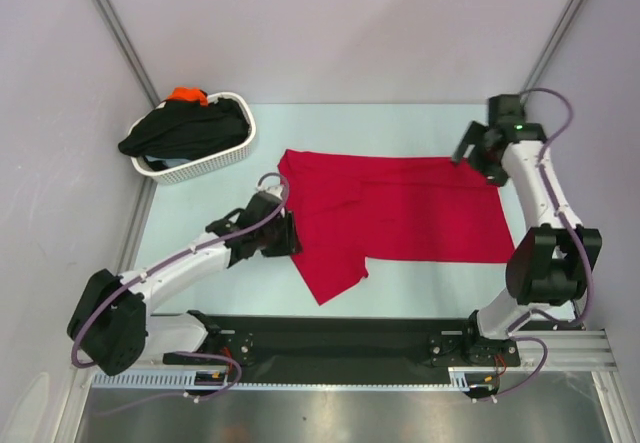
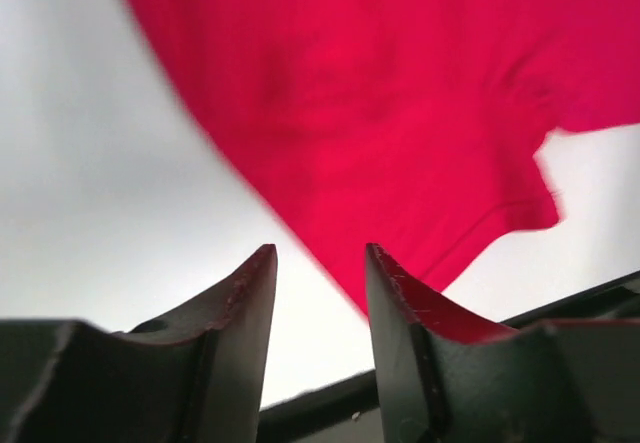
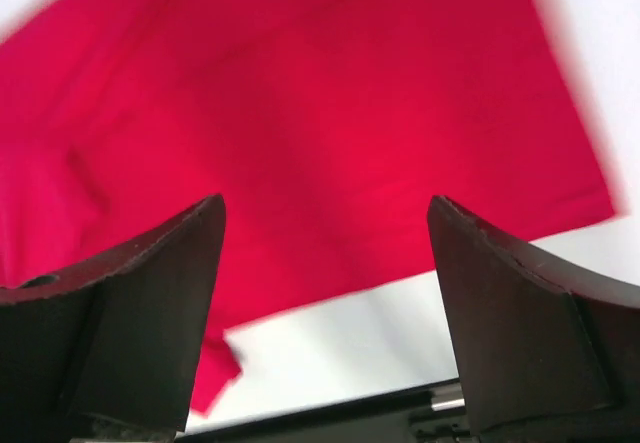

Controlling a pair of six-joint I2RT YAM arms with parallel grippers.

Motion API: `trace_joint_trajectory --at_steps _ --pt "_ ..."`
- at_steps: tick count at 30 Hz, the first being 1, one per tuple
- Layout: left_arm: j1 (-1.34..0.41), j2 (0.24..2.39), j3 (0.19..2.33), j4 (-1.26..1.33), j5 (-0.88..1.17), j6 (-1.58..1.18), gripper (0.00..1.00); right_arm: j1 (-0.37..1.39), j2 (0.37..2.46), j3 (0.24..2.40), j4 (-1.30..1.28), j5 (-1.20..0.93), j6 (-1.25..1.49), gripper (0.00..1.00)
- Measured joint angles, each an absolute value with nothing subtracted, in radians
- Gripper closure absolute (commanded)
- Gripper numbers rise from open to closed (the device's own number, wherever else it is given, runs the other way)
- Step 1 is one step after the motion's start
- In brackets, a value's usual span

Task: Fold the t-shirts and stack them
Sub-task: Fold the tshirt

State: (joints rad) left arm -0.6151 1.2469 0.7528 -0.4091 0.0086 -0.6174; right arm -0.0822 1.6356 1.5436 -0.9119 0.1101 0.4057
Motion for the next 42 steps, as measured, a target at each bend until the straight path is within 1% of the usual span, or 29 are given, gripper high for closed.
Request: trace_joint_trajectory --at_steps 2,3,4,6,9,13,20,22,26,30,33,35,38,39,41,42 --pt "-0.639 1.215 0.676 -0.414 0.01 -0.696 0.54 0.035 1.577 1.459 -0.886 0.089 0.428 0.13" --pt "-0.648 1.209 0.648 -0.418 0.01 -0.732 0.48 0.091 1.55 1.415 -0.878 0.077 0.441 0.13" --pt "-0.656 1.208 0.627 -0.422 0.007 -0.762 0.47 0.133 1.528 1.376 -0.869 0.064 0.453 0.13" --pt "-0.669 1.208 0.6 -0.429 0.001 -0.814 0.45 0.19 1.49 1.309 -0.868 0.049 0.479 0.13" --pt "-0.672 1.216 0.596 -0.422 -0.011 -0.856 0.46 0.228 1.467 1.273 -0.879 0.051 0.5 0.13" --pt "-0.672 1.273 0.602 -0.394 -0.027 -0.884 0.44 0.247 1.433 1.264 -0.884 0.066 0.503 0.12" --pt "-0.694 1.381 0.654 -0.377 -0.053 -0.943 0.45 0.244 1.328 1.216 -0.888 0.09 0.504 0.12" --pt "-0.705 1.403 0.673 -0.38 -0.065 -0.955 0.48 0.245 1.319 1.191 -0.886 0.089 0.505 0.12" --pt "-0.72 1.434 0.705 -0.411 -0.088 -0.997 0.5 0.245 1.317 1.145 -0.888 0.089 0.505 0.12" --pt "-0.739 1.437 0.711 -0.444 -0.122 -1.044 0.51 0.245 1.317 1.143 -0.89 0.09 0.505 0.12" --pt "-0.752 1.478 0.755 -0.484 -0.136 -1.058 0.53 0.244 1.317 1.143 -0.888 0.091 0.505 0.12" --pt "-0.761 1.518 0.796 -0.511 -0.141 -1.063 0.56 0.244 1.317 1.143 -0.888 0.091 0.508 0.12" --pt "-0.767 1.546 0.82 -0.519 -0.146 -1.072 0.66 0.244 1.317 1.143 -0.889 0.094 0.522 0.11" --pt "-0.767 1.547 0.82 -0.521 -0.148 -1.075 0.76 0.244 1.317 1.143 -0.89 0.095 0.525 0.11" --pt "-0.767 1.548 0.818 -0.529 -0.154 -1.084 0.8 0.243 1.316 1.143 -0.892 0.099 0.532 0.12" --pt "-0.767 1.548 0.818 -0.531 -0.156 -1.084 0.88 0.24 1.314 1.143 -0.893 0.101 0.537 0.12"
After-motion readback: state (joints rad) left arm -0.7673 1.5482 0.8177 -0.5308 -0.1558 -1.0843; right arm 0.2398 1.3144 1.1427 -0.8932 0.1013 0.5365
